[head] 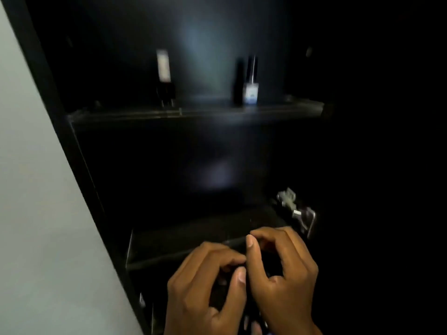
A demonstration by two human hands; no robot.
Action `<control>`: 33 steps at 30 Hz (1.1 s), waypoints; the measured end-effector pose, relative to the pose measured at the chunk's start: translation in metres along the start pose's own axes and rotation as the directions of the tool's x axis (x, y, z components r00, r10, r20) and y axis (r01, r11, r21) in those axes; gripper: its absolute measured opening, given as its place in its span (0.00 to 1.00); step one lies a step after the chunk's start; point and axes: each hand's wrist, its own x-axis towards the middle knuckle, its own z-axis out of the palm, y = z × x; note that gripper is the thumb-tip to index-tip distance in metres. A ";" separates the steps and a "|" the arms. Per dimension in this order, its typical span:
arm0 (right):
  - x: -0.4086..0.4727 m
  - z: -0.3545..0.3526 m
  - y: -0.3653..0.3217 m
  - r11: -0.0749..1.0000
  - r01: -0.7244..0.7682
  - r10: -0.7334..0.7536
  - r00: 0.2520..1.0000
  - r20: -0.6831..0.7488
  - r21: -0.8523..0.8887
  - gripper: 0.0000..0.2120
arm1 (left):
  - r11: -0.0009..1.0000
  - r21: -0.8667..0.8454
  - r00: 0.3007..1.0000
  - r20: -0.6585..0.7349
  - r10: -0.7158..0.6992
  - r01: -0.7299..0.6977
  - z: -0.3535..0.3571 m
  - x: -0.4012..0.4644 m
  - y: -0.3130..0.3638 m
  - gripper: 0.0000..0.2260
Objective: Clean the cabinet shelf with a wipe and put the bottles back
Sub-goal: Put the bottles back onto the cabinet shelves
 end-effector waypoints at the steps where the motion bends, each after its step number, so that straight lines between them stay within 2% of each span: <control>1: -0.022 -0.002 0.010 0.999 -0.049 0.050 0.997 0.055 -0.023 0.09 | 0.998 0.007 0.995 0.080 -0.061 0.061 0.005 -0.020 -0.013 0.04; 4: -0.090 -0.009 0.044 0.962 -0.228 0.260 0.934 0.244 -0.152 0.10 | 0.976 0.093 0.930 0.296 -0.216 0.197 0.020 -0.087 -0.056 0.05; 6: -0.132 -0.013 0.069 0.903 -0.334 0.412 0.852 0.324 -0.270 0.10 | 0.952 0.169 0.877 0.372 -0.303 0.256 0.032 -0.131 -0.081 0.05; 8: -0.171 -0.014 0.093 0.844 -0.366 0.508 0.779 0.368 -0.392 0.10 | 0.921 0.245 0.820 0.426 -0.383 0.303 0.044 -0.171 -0.104 0.05; 11: -0.219 -0.013 0.127 0.782 -0.363 0.592 0.686 0.422 -0.507 0.04 | 0.823 0.309 0.688 0.452 -0.568 0.476 0.061 -0.215 -0.135 0.10; 14: -0.253 -0.008 0.148 0.754 -0.340 0.631 0.613 0.476 -0.562 0.05 | 0.742 0.319 0.612 0.424 -0.668 0.589 0.080 -0.250 -0.161 0.11; 16: -0.265 0.000 0.160 0.749 -0.304 0.635 0.582 0.507 -0.588 0.07 | 0.711 0.331 0.588 0.403 -0.701 0.621 0.094 -0.267 -0.178 0.13; 20: -0.277 0.025 0.183 0.757 -0.236 0.616 0.569 0.544 -0.610 0.07 | 0.684 0.394 0.581 0.362 -0.729 0.614 0.123 -0.284 -0.203 0.18; 25: -0.274 0.047 0.206 0.749 -0.167 0.600 0.583 0.548 -0.641 0.18 | 0.620 0.475 0.523 0.337 -0.783 0.624 0.156 -0.286 -0.228 0.30; 29: -0.273 0.046 0.211 0.753 -0.166 0.573 0.642 0.510 -0.637 0.18 | 0.601 0.513 0.495 0.344 -0.798 0.613 0.169 -0.288 -0.239 0.32; 33: -0.282 0.034 0.204 0.803 -0.113 0.475 0.713 0.515 -0.585 0.21 | 0.628 0.518 0.524 0.353 -0.775 0.581 0.174 -0.290 -0.242 0.29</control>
